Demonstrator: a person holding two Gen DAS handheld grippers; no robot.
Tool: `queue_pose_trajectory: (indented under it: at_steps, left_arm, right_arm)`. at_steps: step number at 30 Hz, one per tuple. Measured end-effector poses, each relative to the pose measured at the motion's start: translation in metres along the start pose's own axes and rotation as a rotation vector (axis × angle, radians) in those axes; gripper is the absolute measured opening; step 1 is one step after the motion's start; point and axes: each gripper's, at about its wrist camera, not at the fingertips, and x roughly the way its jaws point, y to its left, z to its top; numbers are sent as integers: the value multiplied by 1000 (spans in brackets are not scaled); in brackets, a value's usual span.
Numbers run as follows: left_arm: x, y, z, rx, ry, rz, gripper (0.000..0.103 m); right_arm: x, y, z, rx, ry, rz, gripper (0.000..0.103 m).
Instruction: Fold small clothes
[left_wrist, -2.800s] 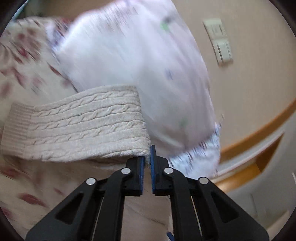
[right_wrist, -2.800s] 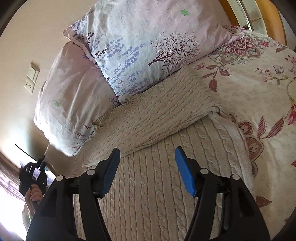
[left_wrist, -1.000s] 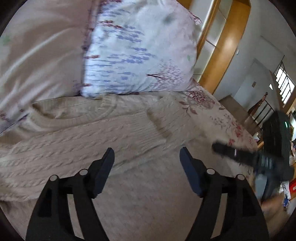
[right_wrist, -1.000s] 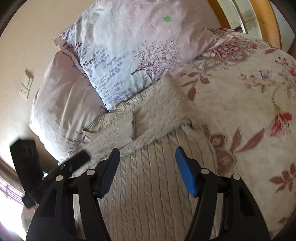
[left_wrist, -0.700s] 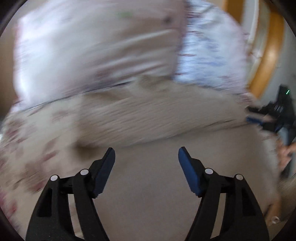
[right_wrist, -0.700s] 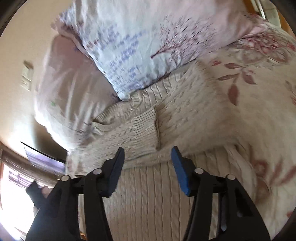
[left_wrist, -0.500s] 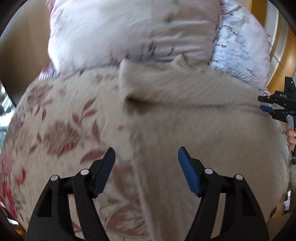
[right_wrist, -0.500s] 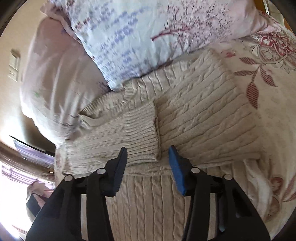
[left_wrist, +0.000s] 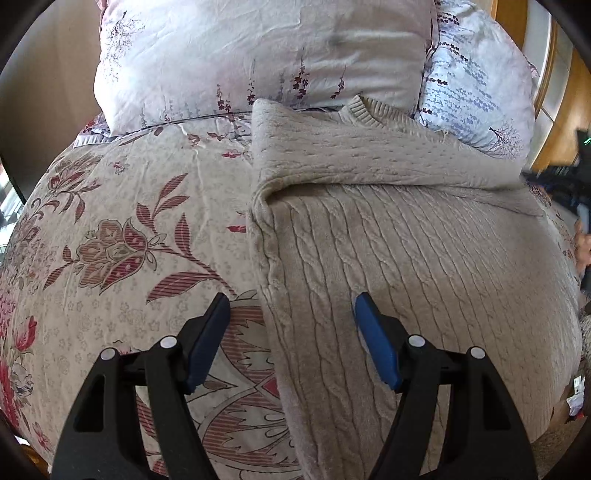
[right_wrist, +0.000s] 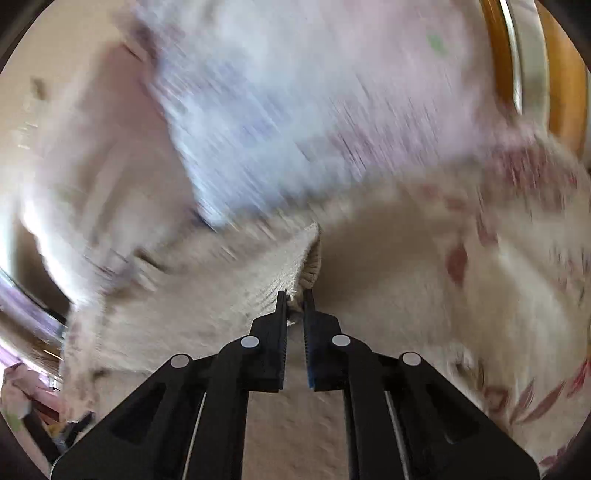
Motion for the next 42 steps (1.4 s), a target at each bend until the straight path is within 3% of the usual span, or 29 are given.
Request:
queue_pose_trajectory:
  at_steps: [1, 4, 9, 15, 19, 27, 33, 42]
  left_arm:
    - [0, 0, 0, -1, 0, -1, 70]
    - [-2, 3, 0, -21, -2, -25, 70]
    - [-10, 11, -6, -77, -12, -119, 69]
    - [-19, 16, -18, -134, -22, -232, 68]
    - [-25, 17, -29, -154, -27, -286, 63]
    - [-37, 22, -53, -234, -12, -423, 49]
    - [-43, 20, -73, -286, 10, -522, 41]
    - [-56, 8, -100, -304, 31, -590, 34]
  right_arm:
    - [11, -6, -3, 20, 45, -14, 9]
    - [6, -14, -6, 47, 35, 12, 13]
    - [-37, -27, -11, 70, -25, 64, 55]
    - [-83, -65, -34, 89, -43, 174, 56]
    - [-100, -93, -60, 94, -27, 180, 56]
    - [-107, -132, -112, 187, 54, 242, 54]
    - [-111, -136, -136, 229, 91, 367, 44]
    - [-121, -116, -161, 145, 167, 445, 38]
